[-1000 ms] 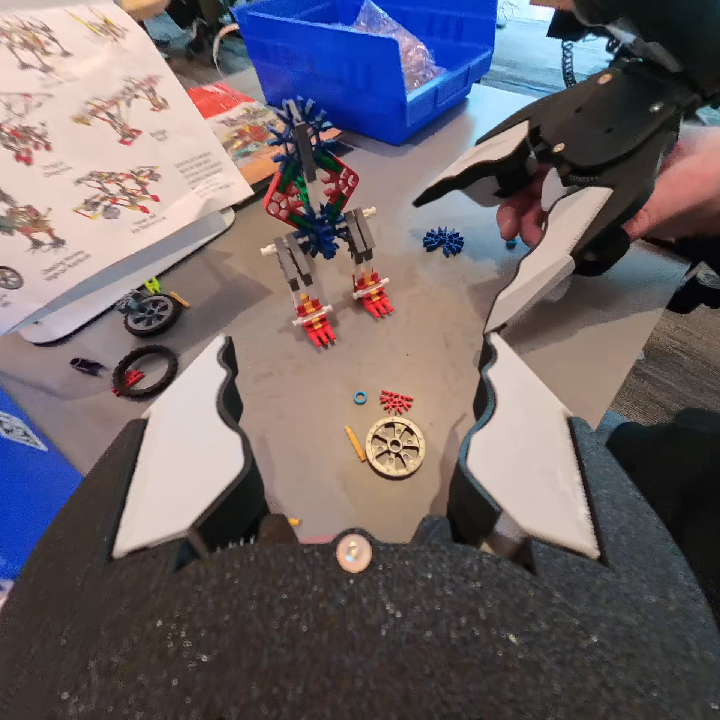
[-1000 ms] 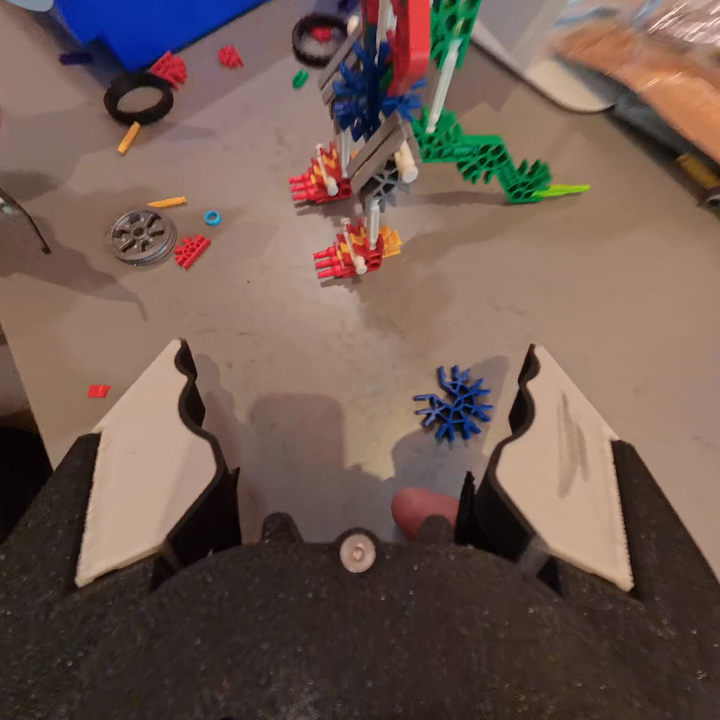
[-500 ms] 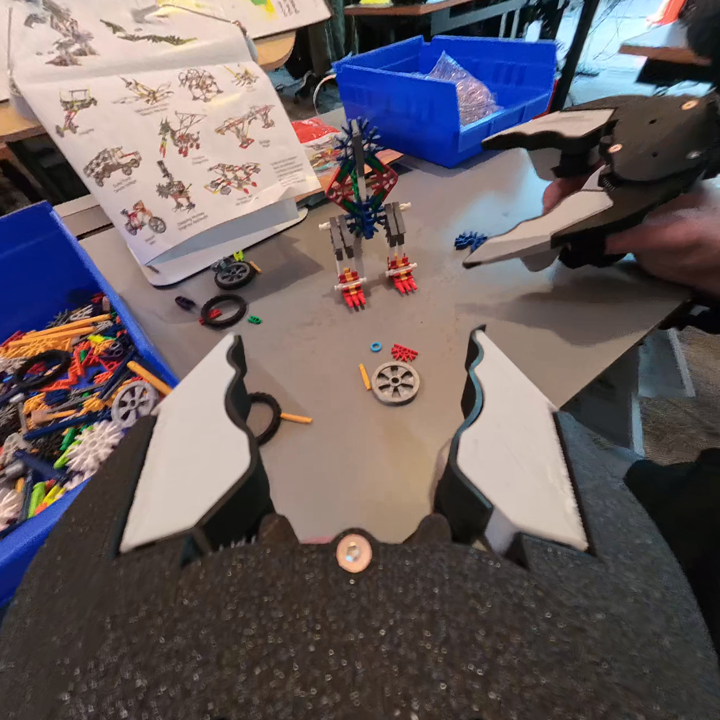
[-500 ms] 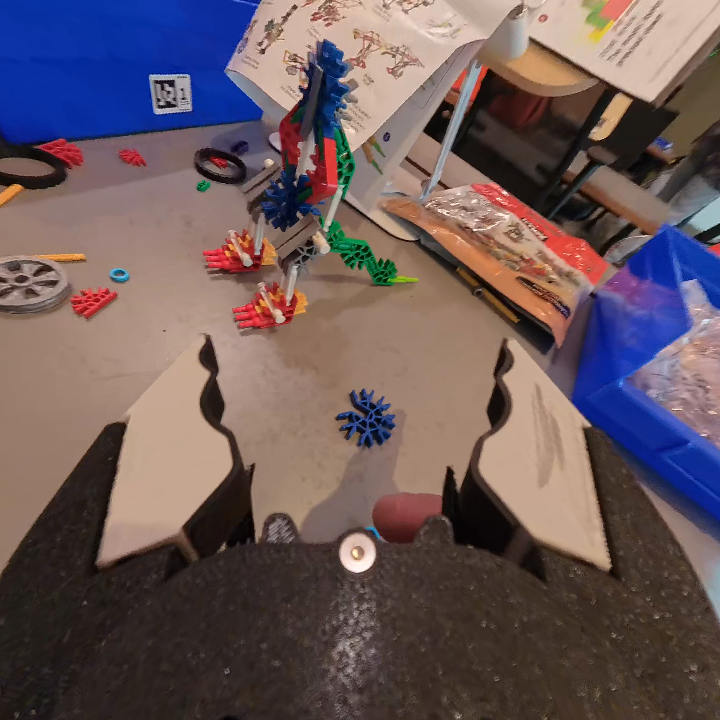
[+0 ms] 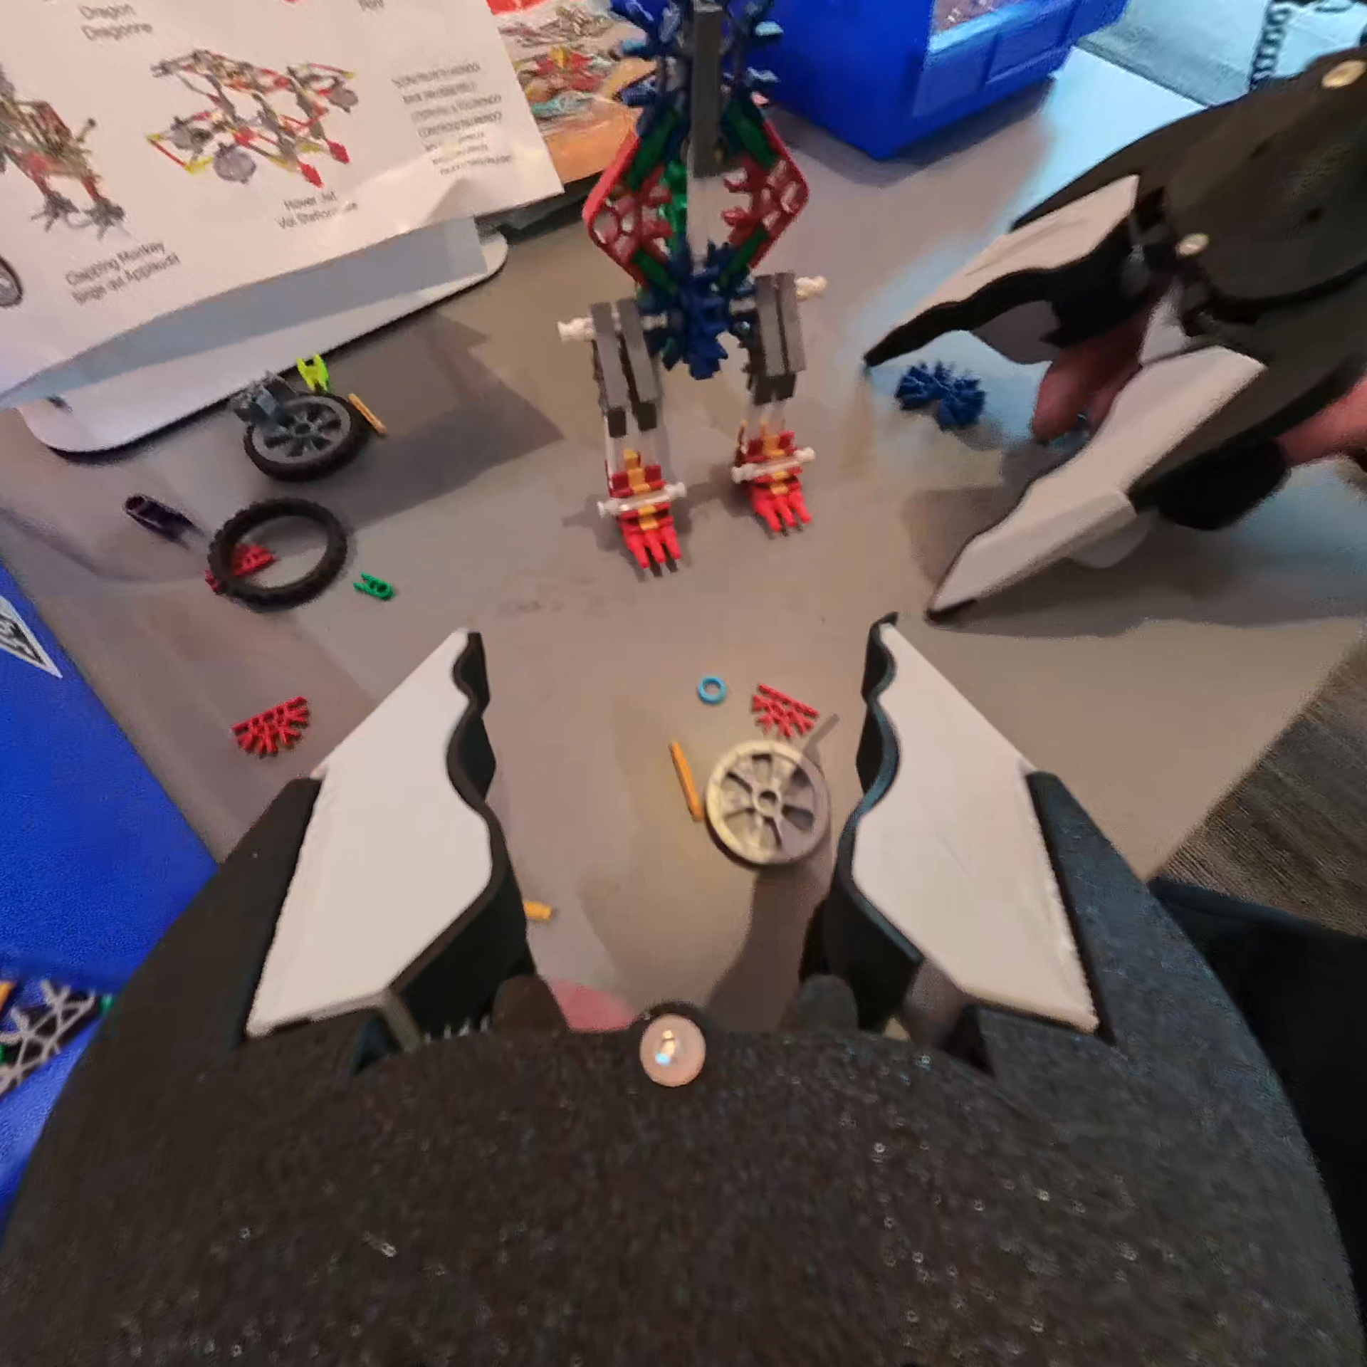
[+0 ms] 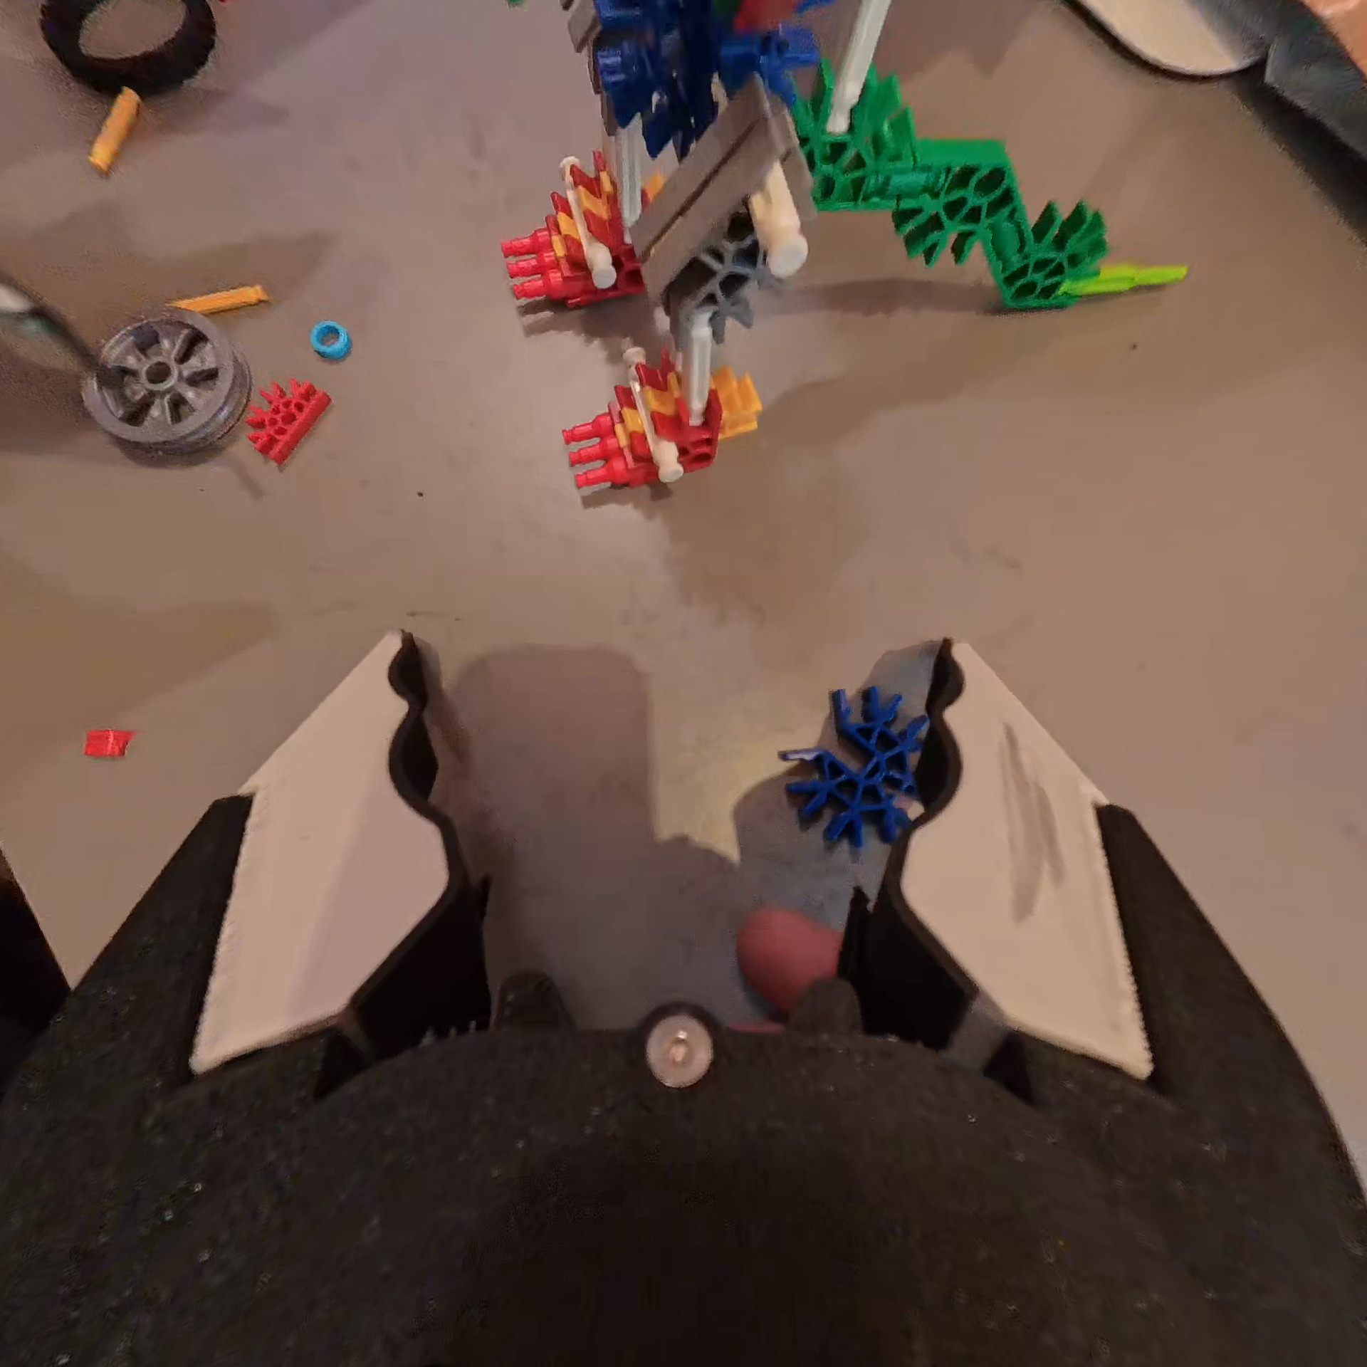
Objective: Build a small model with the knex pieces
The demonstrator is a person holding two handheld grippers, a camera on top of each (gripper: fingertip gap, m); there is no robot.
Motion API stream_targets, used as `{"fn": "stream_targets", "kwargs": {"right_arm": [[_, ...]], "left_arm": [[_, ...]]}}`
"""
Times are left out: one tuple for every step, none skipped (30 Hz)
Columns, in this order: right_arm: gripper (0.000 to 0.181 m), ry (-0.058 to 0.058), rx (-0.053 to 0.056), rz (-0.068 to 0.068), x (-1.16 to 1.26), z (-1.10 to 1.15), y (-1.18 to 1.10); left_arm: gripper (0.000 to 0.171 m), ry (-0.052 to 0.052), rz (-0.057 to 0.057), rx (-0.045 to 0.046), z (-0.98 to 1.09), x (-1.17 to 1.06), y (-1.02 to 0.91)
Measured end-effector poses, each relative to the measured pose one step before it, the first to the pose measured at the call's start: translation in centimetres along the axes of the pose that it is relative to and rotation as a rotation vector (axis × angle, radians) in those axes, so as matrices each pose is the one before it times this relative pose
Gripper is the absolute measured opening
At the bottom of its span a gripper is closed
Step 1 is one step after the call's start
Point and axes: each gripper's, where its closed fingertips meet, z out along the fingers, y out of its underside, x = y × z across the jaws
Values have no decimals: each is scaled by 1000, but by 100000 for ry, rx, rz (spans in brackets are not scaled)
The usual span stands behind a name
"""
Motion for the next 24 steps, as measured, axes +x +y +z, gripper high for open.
{"fn": "stream_targets", "kwargs": {"right_arm": [[138, 1680, -107, -1025, 202, 31, -80], [139, 725, 903, -1039, 97, 13, -76], [141, 1502, 478, 527, 288, 2, 63], [151, 2148, -1364, 2079, 459, 45, 208], [156, -324, -2408, 2497, 140, 116, 250], [156, -1968, -990, 1344, -34, 162, 95], [156, -543, 796, -684, 133, 62, -115], [156, -405, 102, -317, 128, 56, -68], [157, -567, -284, -398, 86, 74, -52], [157, 60, 112, 60, -50, -3, -4], [157, 638, 781, 350, -16, -58, 21], [157, -118, 189, 340, 7, -40, 36], [157, -115, -304, -9, -10, -1, 19], [157, 127, -502, 1, -12, 12, 15], [157, -55, -249, -15, -10, 20, -9], [158, -238, 570, -3, -8, 9, -28], [157, 58, 413, -25, -1, -27, 6], [157, 45, -98, -12, -2, -4, 10], [157, -43, -47, 20, -3, 3, 0], [157, 17, 55, -13, -1, -2, -1], [157, -2, -30, 3, 4, 4, -2], [157, -1, 25, 1, -5, -4, 3], [157, 1, -17, -3, 0, -1, 2], [157, -6, 9, 5, -1, 1, -1]], "left_arm": [[94, 62, -586, -450, 608, -81, -87], [94, 2076, -359, -1015, 499, 230, -29], [97, -52, -889, 1645, 320, -143, -448], [97, -1005, -1619, 1762, 219, -326, -467], [98, 737, -1298, -4, 125, -36, -210], [99, 1494, -1364, -391, 62, 61, -188], [101, 991, -495, 205, -13, -13, -303], [105, 1441, 442, 527, -115, 138, -338], [108, 2203, 350, 712, -221, 360, -351], [109, 1533, -164, 1599, -304, 311, -449], [109, 1080, -504, 1449, -329, 291, -363], [110, 1749, -612, 1385, -313, 448, -294], [109, 2295, -339, 1955, -295, 597, -318], [109, 1899, 10, 1825, -272, 665, -272], [109, 1668, 418, 1368, -212, 783, -233], [109, 1498, 1138, 1613, -118, 877, -319], [109, 862, 1565, 1919, -6, 824, -408], [109, 901, 906, 791, 117, 821, -284], [109, 1299, 1494, 347, 162, 977, -308], [109, 2018, 3160, 827, 190, 1246, -425], [109, 3451, 2839, -195, 233, 1523, -308], [110, 3203, 1714, -511, 318, 1484, -278], [109, 2838, 1461, 43, 426, 1434, -283], [104, 2955, 1987, -1976, 497, 1355, 179]]}}
